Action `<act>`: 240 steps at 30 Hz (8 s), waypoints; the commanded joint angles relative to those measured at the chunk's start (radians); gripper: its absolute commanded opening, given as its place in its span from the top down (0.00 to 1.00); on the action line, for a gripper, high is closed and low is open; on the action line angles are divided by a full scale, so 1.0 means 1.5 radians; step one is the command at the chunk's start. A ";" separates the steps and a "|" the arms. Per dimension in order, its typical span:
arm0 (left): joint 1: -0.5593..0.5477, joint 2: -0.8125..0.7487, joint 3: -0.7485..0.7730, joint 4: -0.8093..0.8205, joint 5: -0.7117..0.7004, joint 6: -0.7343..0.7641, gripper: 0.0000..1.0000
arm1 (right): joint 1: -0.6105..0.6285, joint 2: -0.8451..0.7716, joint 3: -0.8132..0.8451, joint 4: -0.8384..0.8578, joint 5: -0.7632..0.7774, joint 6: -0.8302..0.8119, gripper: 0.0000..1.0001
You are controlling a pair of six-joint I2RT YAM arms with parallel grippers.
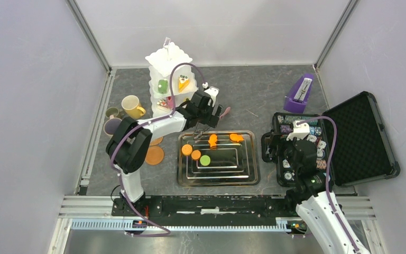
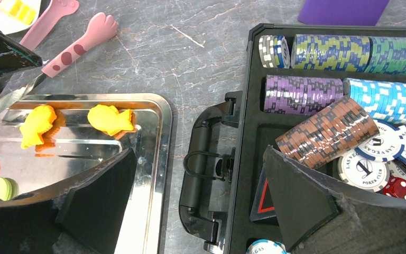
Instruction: Serve the afternoon tea
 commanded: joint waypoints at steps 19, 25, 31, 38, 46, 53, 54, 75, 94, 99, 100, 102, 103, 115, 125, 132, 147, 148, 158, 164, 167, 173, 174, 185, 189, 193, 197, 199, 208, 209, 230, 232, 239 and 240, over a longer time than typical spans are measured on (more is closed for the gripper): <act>-0.005 0.076 -0.044 0.130 -0.035 0.018 0.02 | -0.001 0.039 -0.016 0.051 -0.001 -0.007 0.02; -0.011 0.086 -0.068 0.153 -0.045 0.029 0.05 | -0.001 0.045 -0.022 0.057 -0.002 -0.008 0.02; -0.018 0.072 -0.088 0.175 -0.046 0.038 0.11 | -0.001 0.049 -0.025 0.061 -0.004 -0.007 0.02; -0.024 0.038 -0.089 0.170 -0.083 0.033 0.22 | -0.001 0.045 -0.022 0.060 -0.004 -0.006 0.02; -0.026 -0.012 -0.052 0.092 -0.105 -0.004 0.35 | -0.001 0.029 -0.024 0.051 -0.002 -0.003 0.02; -0.027 -0.030 0.113 -0.267 -0.024 -0.093 0.42 | -0.002 0.012 -0.018 0.037 -0.001 -0.001 0.02; -0.027 -0.030 0.147 -0.333 -0.005 -0.114 0.43 | -0.002 0.009 -0.017 0.035 -0.001 -0.001 0.02; -0.092 -0.121 0.132 -0.626 0.046 -0.346 0.38 | -0.001 -0.025 -0.038 0.033 -0.026 0.020 0.02; -0.150 -0.015 0.196 -0.636 -0.023 -0.409 0.37 | -0.001 -0.034 -0.044 0.036 -0.038 0.014 0.02; -0.160 -0.005 0.194 -0.640 -0.022 -0.419 0.36 | -0.001 -0.030 -0.047 0.040 -0.041 0.013 0.02; -0.162 -0.002 0.192 -0.640 -0.025 -0.419 0.35 | 0.000 -0.029 -0.046 0.040 -0.041 0.012 0.02; -0.163 0.006 0.193 -0.642 -0.035 -0.417 0.36 | -0.001 -0.031 -0.047 0.040 -0.041 0.013 0.02; -0.164 0.009 0.193 -0.642 -0.041 -0.417 0.38 | 0.000 -0.031 -0.047 0.039 -0.041 0.013 0.02; -0.173 -0.005 0.213 -0.658 -0.079 -0.413 0.65 | -0.001 -0.034 -0.047 0.039 -0.040 0.013 0.02; -0.186 -0.130 0.371 -0.738 -0.133 -0.340 0.72 | -0.001 -0.029 -0.046 0.039 -0.037 0.013 0.02; -0.042 -0.210 0.536 -0.795 -0.147 -0.236 0.69 | -0.001 -0.023 -0.043 0.040 -0.038 0.014 0.02; 0.331 -0.127 0.633 -0.736 0.150 -0.171 0.69 | -0.001 -0.018 -0.038 0.033 -0.028 0.015 0.02; 0.337 -0.120 0.633 -0.717 0.159 -0.174 0.69 | -0.001 -0.017 -0.037 0.029 -0.026 0.015 0.02; 0.352 0.009 0.745 -0.700 0.147 -0.167 0.67 | -0.002 -0.029 -0.039 0.028 -0.019 0.017 0.02; 0.352 0.020 0.740 -0.700 0.131 -0.160 0.55 | -0.001 -0.027 -0.039 0.030 -0.020 0.016 0.02; 0.352 0.019 0.741 -0.701 0.121 -0.157 0.50 | -0.001 -0.026 -0.038 0.030 -0.020 0.015 0.02; 0.352 0.016 0.743 -0.706 0.112 -0.150 0.40 | -0.001 -0.026 -0.036 0.030 -0.020 0.015 0.02; 0.352 0.015 0.744 -0.708 0.107 -0.148 0.40 | -0.001 -0.026 -0.036 0.029 -0.020 0.015 0.02; 0.352 -0.142 0.696 -0.655 -0.053 -0.153 0.45 | -0.001 -0.029 -0.036 0.026 -0.021 0.016 0.02; 0.339 -0.261 0.576 -0.572 0.038 -0.122 0.45 | -0.001 -0.025 -0.037 0.029 -0.021 0.016 0.02; 0.185 -0.354 0.420 -0.534 0.092 -0.001 0.42 | -0.001 -0.023 -0.037 0.036 -0.020 0.016 0.02; 0.025 -0.397 0.254 -0.526 0.084 0.073 0.41 | -0.001 -0.021 -0.035 0.037 -0.017 0.015 0.02; -0.036 -0.399 0.174 -0.503 0.088 0.074 0.41 | -0.001 -0.020 -0.034 0.037 -0.016 0.014 0.02; -0.199 -0.258 0.037 -0.429 0.018 0.215 0.43 | -0.002 -0.037 -0.037 0.025 -0.007 0.020 0.02; -0.202 -0.237 0.040 -0.423 0.014 0.235 0.42 | -0.001 -0.038 -0.037 0.024 -0.006 0.021 0.02; -0.225 0.045 0.200 -0.428 -0.084 0.353 0.35 | -0.001 -0.045 -0.048 0.031 -0.006 0.021 0.02; -0.223 0.057 0.205 -0.438 -0.079 0.351 0.34 | -0.002 -0.044 -0.048 0.031 -0.007 0.021 0.02; -0.200 0.084 0.226 -0.481 -0.035 0.340 0.35 | 0.000 -0.043 -0.048 0.032 -0.009 0.020 0.02; -0.200 0.087 0.228 -0.487 -0.027 0.340 0.35 | -0.001 -0.043 -0.049 0.033 -0.008 0.020 0.02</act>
